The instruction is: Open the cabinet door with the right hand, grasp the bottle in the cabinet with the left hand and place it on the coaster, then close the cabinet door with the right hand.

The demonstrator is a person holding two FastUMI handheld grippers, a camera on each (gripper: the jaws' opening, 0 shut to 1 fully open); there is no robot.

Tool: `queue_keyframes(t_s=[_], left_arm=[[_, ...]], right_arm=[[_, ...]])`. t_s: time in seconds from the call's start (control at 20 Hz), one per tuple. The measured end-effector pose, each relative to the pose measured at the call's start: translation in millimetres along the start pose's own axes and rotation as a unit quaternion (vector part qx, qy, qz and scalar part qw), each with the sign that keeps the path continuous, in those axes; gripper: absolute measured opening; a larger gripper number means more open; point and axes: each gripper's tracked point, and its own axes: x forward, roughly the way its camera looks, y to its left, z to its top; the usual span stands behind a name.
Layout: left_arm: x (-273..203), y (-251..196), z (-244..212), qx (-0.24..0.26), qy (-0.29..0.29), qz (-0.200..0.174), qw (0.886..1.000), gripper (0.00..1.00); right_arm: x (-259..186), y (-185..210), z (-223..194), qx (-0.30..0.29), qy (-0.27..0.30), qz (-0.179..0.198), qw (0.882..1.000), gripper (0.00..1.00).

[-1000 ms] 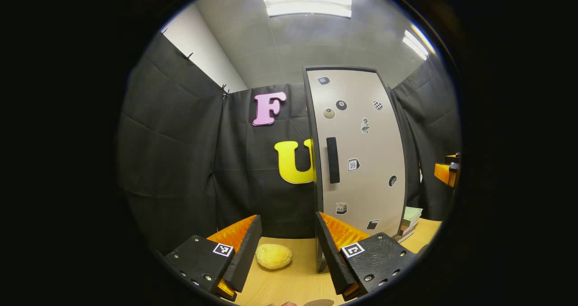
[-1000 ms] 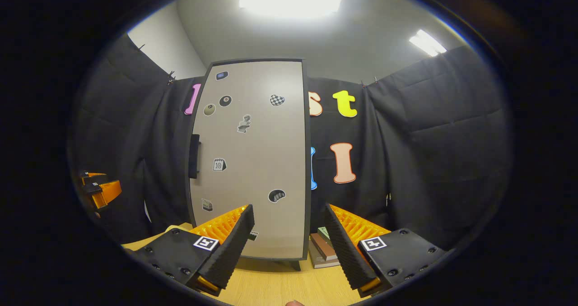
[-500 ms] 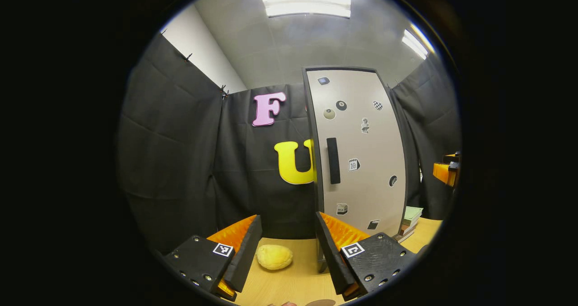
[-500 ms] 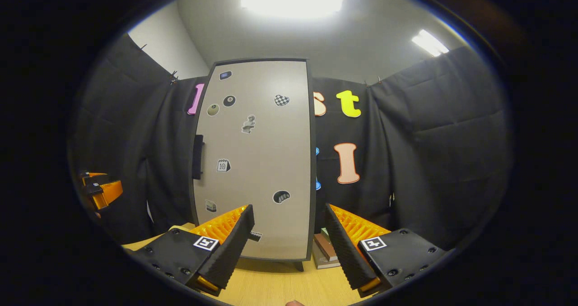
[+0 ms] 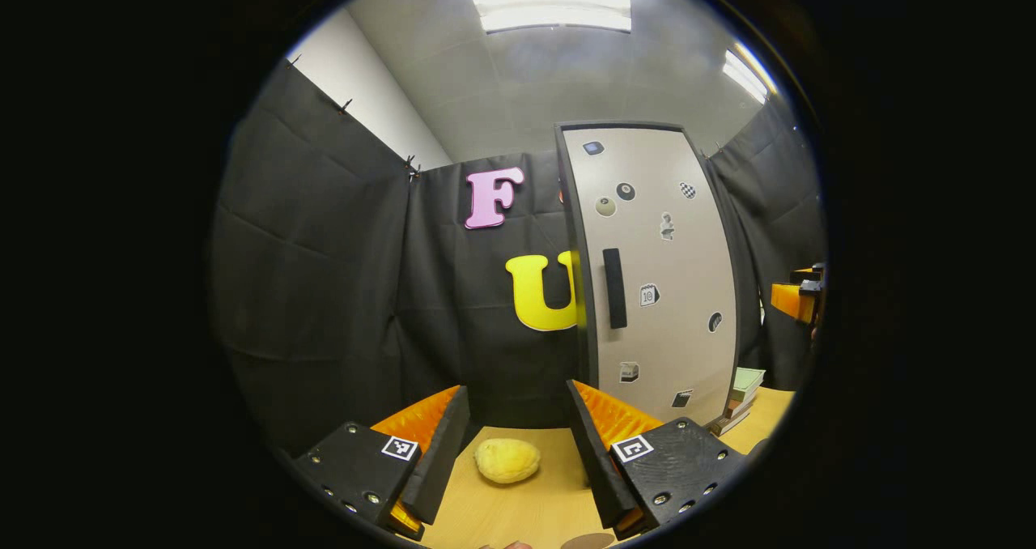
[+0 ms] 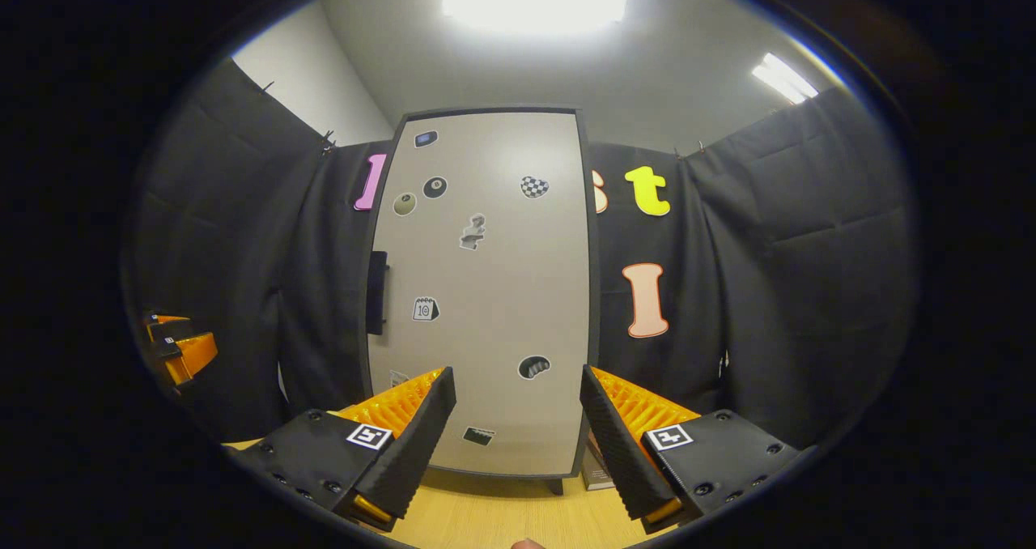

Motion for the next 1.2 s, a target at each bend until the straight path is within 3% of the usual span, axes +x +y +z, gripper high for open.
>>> queue_keyframes(t_s=[0.65,1.2], left_arm=[[-29.3,75.1,-15.9,0.016,0.018,0.066,0.998,0.69],[-39.8,140.1,-36.5,0.015,0.034,0.118,0.992,0.69]], right_arm=[[51.0,80.8,13.7,0.010,0.006,0.069,0.998,0.97],[116.4,147.6,29.0,0.027,0.018,0.096,0.995,0.97]])
